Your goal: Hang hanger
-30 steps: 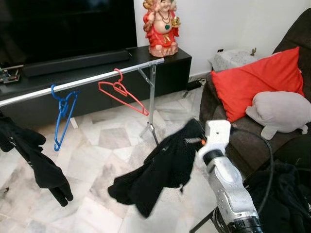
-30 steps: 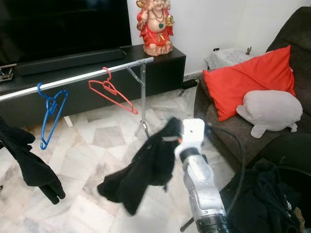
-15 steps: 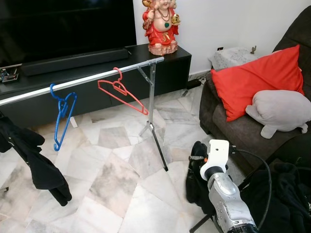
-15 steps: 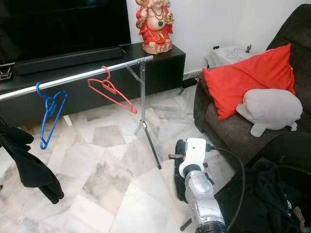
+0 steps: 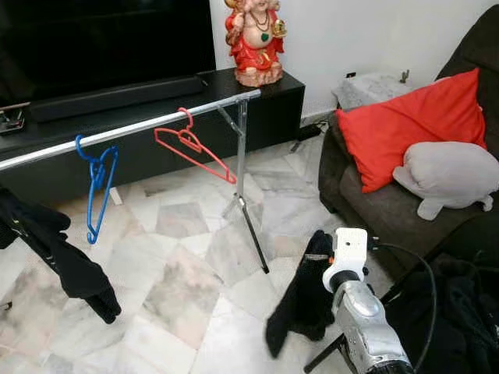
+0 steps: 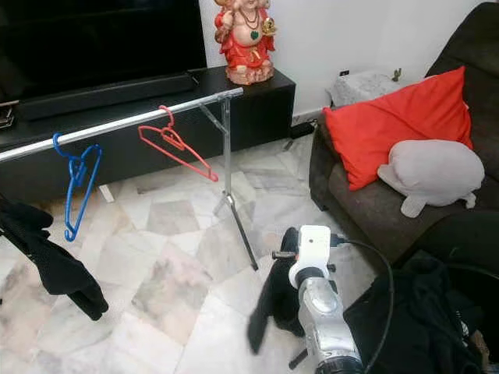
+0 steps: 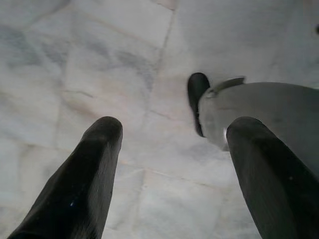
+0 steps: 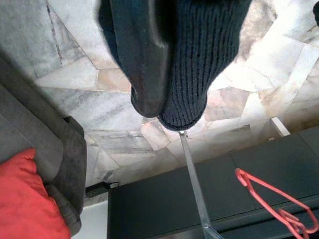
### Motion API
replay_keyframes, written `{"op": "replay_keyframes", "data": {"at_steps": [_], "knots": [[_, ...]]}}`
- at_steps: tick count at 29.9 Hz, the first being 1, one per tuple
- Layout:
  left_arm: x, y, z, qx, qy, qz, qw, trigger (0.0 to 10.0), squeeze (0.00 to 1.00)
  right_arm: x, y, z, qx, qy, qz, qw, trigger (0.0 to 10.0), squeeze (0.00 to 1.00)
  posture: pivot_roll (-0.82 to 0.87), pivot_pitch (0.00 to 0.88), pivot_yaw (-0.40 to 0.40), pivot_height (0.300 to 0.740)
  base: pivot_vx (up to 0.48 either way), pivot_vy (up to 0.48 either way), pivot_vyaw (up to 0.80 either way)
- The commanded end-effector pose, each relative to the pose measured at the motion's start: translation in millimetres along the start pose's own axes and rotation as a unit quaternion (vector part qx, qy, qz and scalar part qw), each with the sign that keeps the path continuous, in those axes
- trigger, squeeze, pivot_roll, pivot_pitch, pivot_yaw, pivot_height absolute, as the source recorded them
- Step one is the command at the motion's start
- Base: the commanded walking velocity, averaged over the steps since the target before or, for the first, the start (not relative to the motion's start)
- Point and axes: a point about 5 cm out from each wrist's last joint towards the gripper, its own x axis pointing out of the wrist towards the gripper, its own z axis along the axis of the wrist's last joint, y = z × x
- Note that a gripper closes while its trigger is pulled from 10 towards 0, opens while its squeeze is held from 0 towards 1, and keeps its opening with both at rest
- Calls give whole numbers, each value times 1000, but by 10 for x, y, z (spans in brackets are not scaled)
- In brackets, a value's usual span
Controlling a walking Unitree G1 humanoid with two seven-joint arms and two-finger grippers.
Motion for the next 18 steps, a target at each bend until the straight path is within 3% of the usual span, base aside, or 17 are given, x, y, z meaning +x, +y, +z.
{"op": "replay_keyframes", "data": {"at_steps": [1,8,12,18], "knots": [[-18,27,-77,5,18,6,1000,10000,0,-3,12,24,-4,-12,1,1000,10000,0,-5,90,61,740,0,0,0],[16,-89,-26,1,15,7,1000,10000,0,-9,-17,7,-12,-13,-2,1000,10000,0,9,81,55,740,0,0,800],[4,-58,-52,2,18,9,1000,10000,0,-3,-45,11,-10,-13,-4,1000,10000,0,5,72,52,740,0,0,800],[0,-55,-65,0,20,8,1000,10000,0,2,-98,12,-2,-12,-14,1000,10000,0,6,57,44,740,0,0,0]]}}
